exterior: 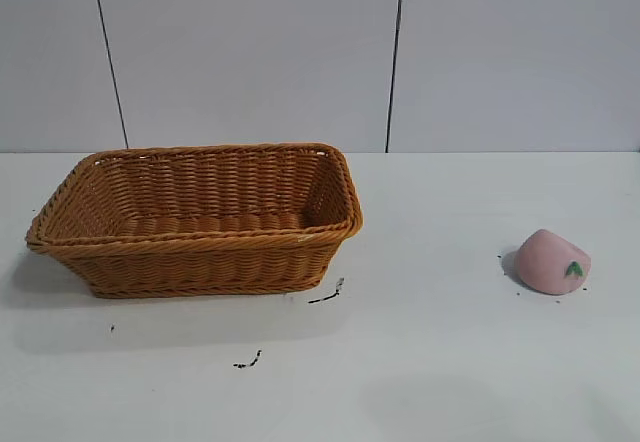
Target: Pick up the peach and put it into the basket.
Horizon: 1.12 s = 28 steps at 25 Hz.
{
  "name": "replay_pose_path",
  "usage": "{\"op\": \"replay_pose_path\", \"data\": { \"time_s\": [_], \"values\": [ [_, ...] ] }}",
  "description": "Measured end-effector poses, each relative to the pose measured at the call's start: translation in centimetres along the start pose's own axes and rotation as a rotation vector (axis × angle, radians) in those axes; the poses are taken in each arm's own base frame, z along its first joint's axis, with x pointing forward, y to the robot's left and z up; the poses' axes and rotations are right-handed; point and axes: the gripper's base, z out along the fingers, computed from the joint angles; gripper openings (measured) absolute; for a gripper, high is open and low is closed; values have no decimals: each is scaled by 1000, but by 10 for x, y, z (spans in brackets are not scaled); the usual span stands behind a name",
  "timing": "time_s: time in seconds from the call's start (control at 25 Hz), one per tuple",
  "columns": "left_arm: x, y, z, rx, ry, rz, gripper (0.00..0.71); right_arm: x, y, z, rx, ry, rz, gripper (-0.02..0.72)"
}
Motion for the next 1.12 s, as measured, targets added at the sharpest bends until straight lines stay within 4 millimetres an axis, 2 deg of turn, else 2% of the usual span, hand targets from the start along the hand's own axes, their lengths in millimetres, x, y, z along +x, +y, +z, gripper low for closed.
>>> {"op": "replay_pose_path", "data": {
  "time_s": [0.32, 0.44, 0.56, 0.72, 0.84, 1.0, 1.12],
  "values": [
    [0, 0, 0, 0, 0, 0, 693, -2, 0, 0, 5, 3, -3, 696],
    [0, 0, 0, 0, 0, 0, 693, -17, -1, 0, 5, 25, -3, 696],
    [0, 0, 0, 0, 0, 0, 693, -48, -1, 7, 4, 73, -3, 696],
    [0, 0, 0, 0, 0, 0, 693, -92, -3, 35, 3, 173, -2, 696],
    [0, 0, 0, 0, 0, 0, 693, -119, -4, 68, 1, 267, -1, 696],
    [0, 0, 0, 0, 0, 0, 693, -144, -5, 126, -2, 421, 0, 696],
    [0, 0, 0, 0, 0, 0, 693, -152, -5, 177, -9, 544, -12, 696]
  ]
}}
